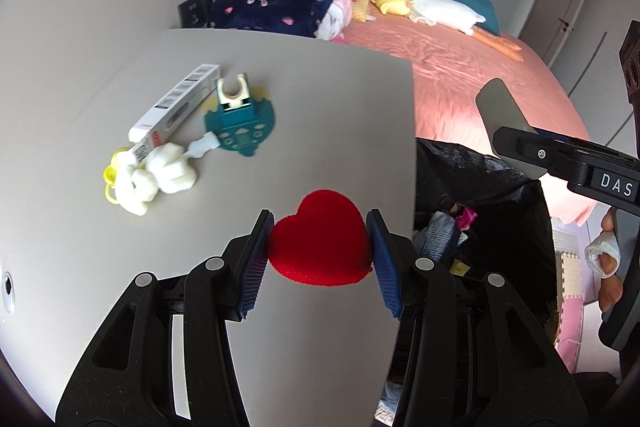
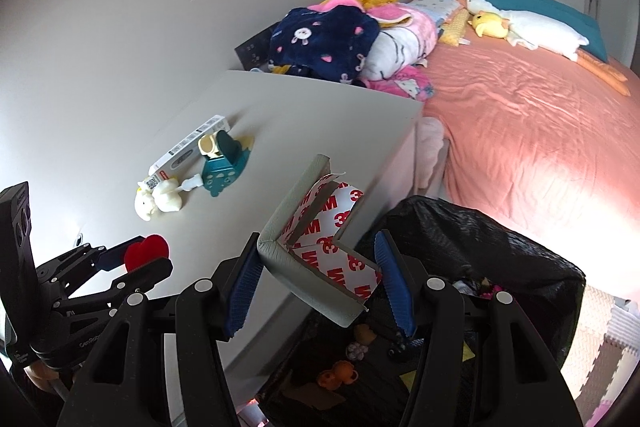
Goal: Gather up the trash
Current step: 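Carry the heart and tape roll over the black bag and open both grippers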
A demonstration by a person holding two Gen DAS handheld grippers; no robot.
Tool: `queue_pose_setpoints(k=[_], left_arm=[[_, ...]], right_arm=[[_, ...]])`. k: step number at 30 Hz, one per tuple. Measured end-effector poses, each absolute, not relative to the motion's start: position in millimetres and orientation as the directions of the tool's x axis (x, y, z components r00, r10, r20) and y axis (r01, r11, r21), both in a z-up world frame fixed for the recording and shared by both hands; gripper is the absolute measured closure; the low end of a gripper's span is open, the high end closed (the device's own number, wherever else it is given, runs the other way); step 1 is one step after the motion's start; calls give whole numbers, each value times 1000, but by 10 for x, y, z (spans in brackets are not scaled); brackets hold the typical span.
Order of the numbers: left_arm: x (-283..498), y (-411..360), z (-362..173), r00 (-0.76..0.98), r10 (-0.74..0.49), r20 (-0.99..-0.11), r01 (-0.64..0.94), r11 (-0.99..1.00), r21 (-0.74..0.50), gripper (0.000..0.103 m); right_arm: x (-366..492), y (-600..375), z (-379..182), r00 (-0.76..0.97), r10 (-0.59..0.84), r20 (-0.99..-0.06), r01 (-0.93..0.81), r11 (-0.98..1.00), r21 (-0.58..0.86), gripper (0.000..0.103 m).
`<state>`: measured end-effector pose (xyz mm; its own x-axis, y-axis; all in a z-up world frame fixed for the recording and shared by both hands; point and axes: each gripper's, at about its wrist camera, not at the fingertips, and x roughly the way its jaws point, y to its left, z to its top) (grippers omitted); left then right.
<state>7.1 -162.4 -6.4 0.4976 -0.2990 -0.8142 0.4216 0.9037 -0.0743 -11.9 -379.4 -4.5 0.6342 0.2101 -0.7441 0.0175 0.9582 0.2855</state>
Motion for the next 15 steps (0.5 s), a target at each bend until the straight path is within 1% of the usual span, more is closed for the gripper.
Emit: queue_pose_setpoints(k=[15], left_arm=[[-19,-2325,-53,455,-362,-814,544,837,-68,56]], right_arm=[[-450,-4417,-78,657,137,-741,137,945,296,45]])
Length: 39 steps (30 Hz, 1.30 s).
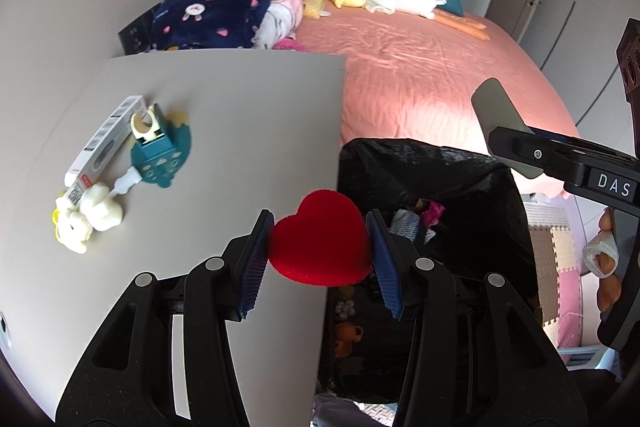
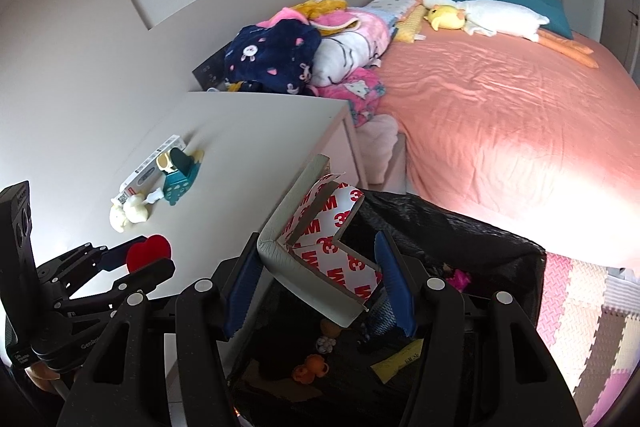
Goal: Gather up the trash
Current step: 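Carry the heart and tape roll over the black bag and open both grippers, then move both grippers from the bag back over the desk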
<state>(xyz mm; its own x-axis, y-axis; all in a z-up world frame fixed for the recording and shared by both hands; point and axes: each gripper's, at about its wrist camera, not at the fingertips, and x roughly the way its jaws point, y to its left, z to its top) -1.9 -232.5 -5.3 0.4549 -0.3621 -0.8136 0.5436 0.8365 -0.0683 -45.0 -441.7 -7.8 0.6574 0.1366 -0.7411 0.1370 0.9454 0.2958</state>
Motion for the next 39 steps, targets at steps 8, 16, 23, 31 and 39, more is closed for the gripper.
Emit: queue_pose_setpoints(k=[8,16,23,31,39], left_arm=[[-73,-2628,-44,430,-395,-812,604,794,-66,56],[-160,-2905,-17,399,-433,-809,666,742,-69,56],[-247,-3117,-25,360,-458,-812,720,691,-70,56],[-337,-3243,-140,343,-411,-845,752,659,-15,6],[-230,-3084,-105,345,-414,-842,728,684,-38,6]], right_arm=[[-616,-4681,-85,667,98,-738,193,935,298,45],[-782,-4924,-89,673,55,-737,253,920,300,45],[-883,-5093,-106,665,26,-746,298,907,298,45],[-907,-5074,-132,629,-67,-774,356,910,211,12],[-900,-5064,-119,640,-77,-765,370,903,219,12]])
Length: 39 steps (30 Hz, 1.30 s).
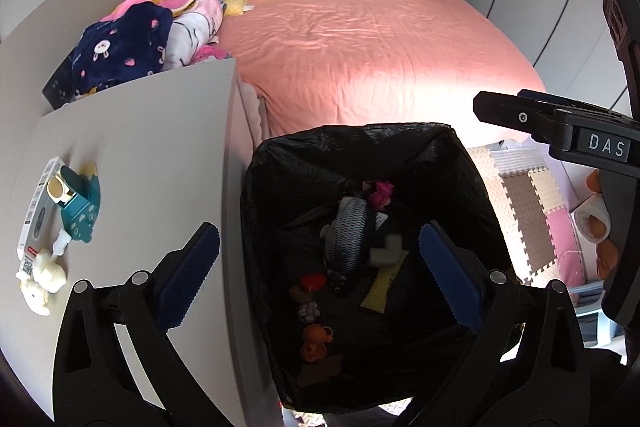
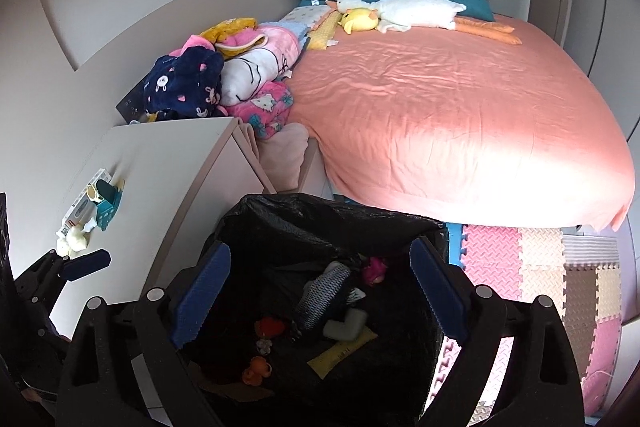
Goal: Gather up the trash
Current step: 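Move both grippers from the bag back over the desk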
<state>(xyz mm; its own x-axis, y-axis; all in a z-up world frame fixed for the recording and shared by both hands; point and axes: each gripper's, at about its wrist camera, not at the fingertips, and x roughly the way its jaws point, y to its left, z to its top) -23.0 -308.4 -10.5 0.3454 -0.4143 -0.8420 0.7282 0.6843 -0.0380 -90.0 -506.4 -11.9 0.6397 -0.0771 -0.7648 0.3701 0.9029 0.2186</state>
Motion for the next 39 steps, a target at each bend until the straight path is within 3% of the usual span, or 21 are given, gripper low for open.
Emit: queue_pose_setpoints(k=[17,39], left_arm=[[-145,-2701,-153,367,-379,-850,669,742,-42,6],[161,-1805,-206,455,-239,-858,417,908,-32,6]], right_arm=[[-688,-4701,-139,633,-25,-773,304,927,219,12],[-162,-3984,-164,645,100,-757,124,965,233,12]])
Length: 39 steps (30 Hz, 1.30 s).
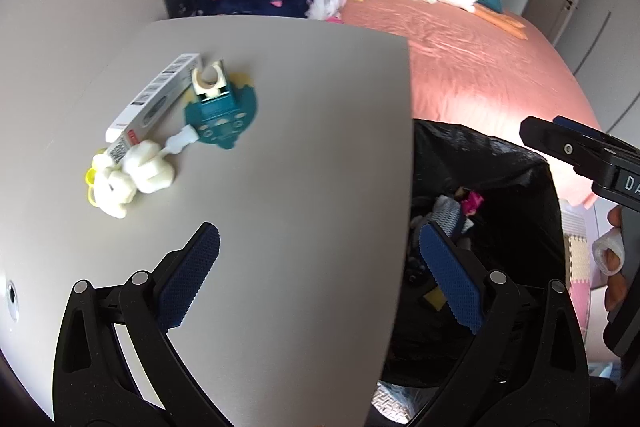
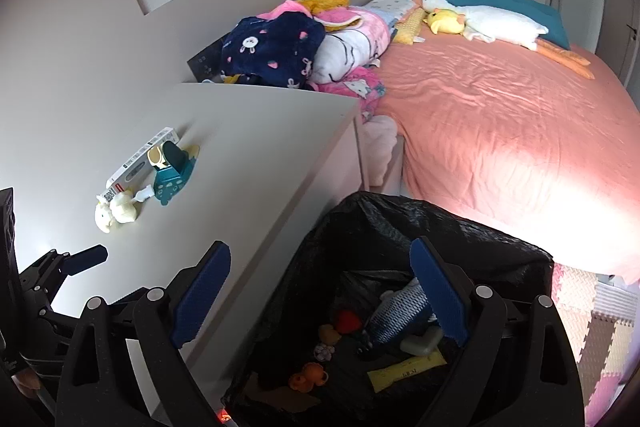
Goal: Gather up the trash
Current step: 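Move both grippers from the bag back over the desk, then grasp the white foam pieces with the left gripper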
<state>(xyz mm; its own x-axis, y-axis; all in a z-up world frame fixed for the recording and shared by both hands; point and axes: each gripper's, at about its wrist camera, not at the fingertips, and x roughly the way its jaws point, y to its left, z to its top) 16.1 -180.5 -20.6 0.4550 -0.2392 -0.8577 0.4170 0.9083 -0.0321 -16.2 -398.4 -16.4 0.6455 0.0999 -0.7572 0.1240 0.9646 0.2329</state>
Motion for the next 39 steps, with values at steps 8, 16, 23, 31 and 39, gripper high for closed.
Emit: queue_pose_setpoints(k=[8,16,23,31,39], left_arm=[[299,-1503,-231,472,-185,-862,336,942,-18,6],[449,-1178,-262,491,-143,-860,278,961,-1,6],[632,-937,-286,532,-116,-839,226,974,9,6],[882,-774,-369,542,-83,-836,196,980,30,8],[1110,-716,-505,527,-67,-847,180,983,34,19]], right_arm=[[131,-3744,-142,649,141,-748,65,969,239,12],[365,-3483,-179,634,181,-752,11,970,243,12],[588,-3308,-238,615,201,-762,-23,971,237,12],[842,-3095,-263,608,222,-763,-57,970,236,12],[1036,-2917,-299,596,235,-768,-82,969,233,12]])
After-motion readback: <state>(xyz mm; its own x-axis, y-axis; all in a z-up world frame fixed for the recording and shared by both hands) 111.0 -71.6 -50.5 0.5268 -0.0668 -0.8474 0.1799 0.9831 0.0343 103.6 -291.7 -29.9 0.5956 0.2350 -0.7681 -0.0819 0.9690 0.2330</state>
